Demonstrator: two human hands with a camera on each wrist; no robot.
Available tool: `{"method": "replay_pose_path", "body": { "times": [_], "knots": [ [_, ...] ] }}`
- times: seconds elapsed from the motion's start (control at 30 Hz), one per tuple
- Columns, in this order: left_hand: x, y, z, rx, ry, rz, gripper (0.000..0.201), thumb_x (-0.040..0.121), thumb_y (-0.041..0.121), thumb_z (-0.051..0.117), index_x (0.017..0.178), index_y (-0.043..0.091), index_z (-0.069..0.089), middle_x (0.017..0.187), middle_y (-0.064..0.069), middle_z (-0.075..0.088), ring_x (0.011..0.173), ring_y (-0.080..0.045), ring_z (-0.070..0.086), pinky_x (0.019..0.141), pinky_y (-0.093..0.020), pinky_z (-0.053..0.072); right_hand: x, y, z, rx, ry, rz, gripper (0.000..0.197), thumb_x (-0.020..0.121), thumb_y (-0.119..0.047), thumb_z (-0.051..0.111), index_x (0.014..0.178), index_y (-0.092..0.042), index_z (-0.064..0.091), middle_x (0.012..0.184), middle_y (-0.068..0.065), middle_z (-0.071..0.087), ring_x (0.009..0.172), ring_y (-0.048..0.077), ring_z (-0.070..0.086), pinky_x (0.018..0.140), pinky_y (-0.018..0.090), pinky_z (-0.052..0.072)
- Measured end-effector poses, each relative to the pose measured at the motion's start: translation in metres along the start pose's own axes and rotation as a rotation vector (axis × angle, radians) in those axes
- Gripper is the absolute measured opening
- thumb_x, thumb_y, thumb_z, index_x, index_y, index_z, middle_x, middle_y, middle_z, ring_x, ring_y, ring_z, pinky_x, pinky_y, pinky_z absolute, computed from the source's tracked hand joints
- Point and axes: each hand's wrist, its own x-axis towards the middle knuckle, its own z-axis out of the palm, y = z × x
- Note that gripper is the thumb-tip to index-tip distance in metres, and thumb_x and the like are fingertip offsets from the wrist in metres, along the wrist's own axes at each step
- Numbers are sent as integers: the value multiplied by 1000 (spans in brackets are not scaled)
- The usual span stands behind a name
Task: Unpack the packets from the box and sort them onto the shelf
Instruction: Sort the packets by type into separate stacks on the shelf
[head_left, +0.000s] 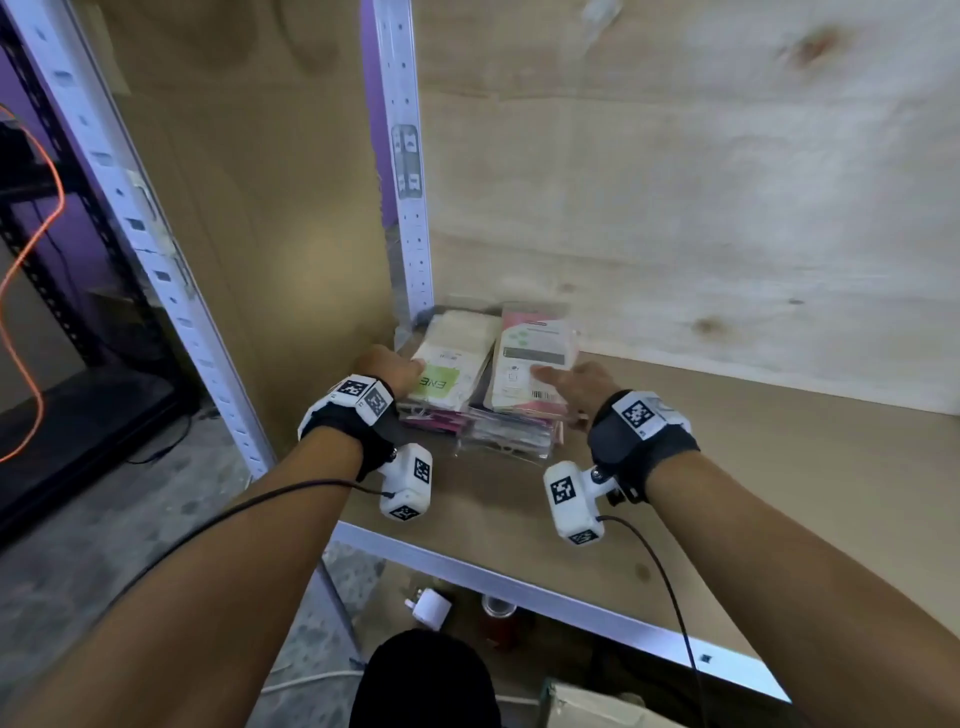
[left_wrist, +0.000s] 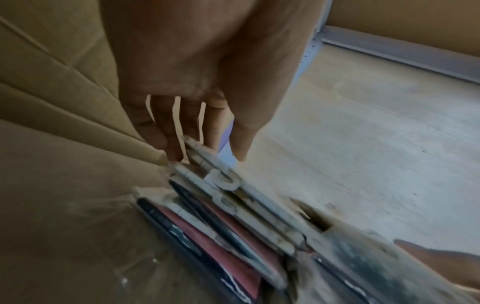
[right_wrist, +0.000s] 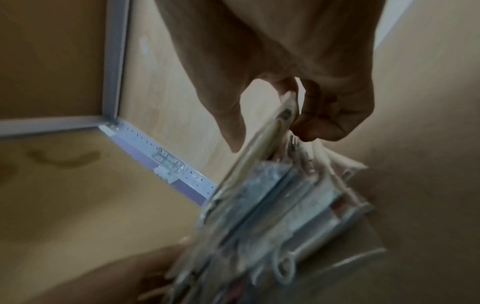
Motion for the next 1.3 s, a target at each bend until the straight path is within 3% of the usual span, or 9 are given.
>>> {"method": "replay_pose_path", "body": {
  "times": [0.17,0.27,0.33,0.47,0.6,0.8,1.07,1.17,1.3],
  "knots": [
    [-35,13,-10,277,-106,102,61,101,50,45,144,6,47,140,-20,54,122,-36,56,98,-36,45,-19,5,3,-98,-9,31,60,82,-23,79,130,0,50,115,15,65,71,22,59,30,13,35],
    [-57,15,-18,371,-90,145,59,97,55,48,139,14,51,138,-16,57,125,-36,53,108,-43,41,-33,4,-8,-188,-5,69,36,80,-30,80,98,-4,61,62,-1,68,45,16,58,35,17,37],
    [-73,19,-23,383,-83,166,62,96,55,50,144,16,47,143,-16,52,130,-36,49,111,-45,38,-44,4,-15,-169,-7,83,28,80,-26,81,89,-6,64,51,-2,62,43,16,55,39,20,39],
    [-108,31,-30,317,-78,261,63,97,46,54,151,19,36,147,-11,50,130,-32,51,106,-35,42,-71,5,-29,-145,-40,20,28,89,-22,71,108,-3,65,77,7,63,60,19,56,42,22,45],
    [-138,50,-33,405,-75,301,68,95,50,54,149,12,38,148,-13,48,131,-32,49,108,-39,41,-104,3,-48,-2,-76,30,31,91,-12,67,119,1,62,116,21,66,94,32,63,69,36,53],
    [-184,76,-34,411,-200,360,78,94,54,55,155,13,27,157,-8,37,141,-28,40,114,-38,35,-151,-1,-82,11,-87,-4,22,90,-16,70,109,-8,62,109,14,65,84,25,64,62,31,55],
    [-211,107,-6,72,-355,427,18,97,32,60,100,15,60,108,-11,63,98,-25,63,101,-45,51,-179,10,-120,70,-196,-150,13,91,-15,68,103,-16,67,93,4,75,70,15,71,55,25,54],
    [-203,109,16,-152,-423,352,39,97,39,61,113,3,63,120,-13,67,108,-29,66,102,-45,51,-179,15,-130,104,-146,-260,10,88,-7,70,95,-9,63,89,10,72,62,16,72,51,28,58],
    [-196,120,34,-598,-559,127,77,82,58,70,138,10,47,131,-21,57,105,-32,69,74,-37,63,-177,20,-143,-61,-56,-436,18,86,-4,72,89,-6,55,85,11,61,65,21,65,48,36,57]
  ]
}}
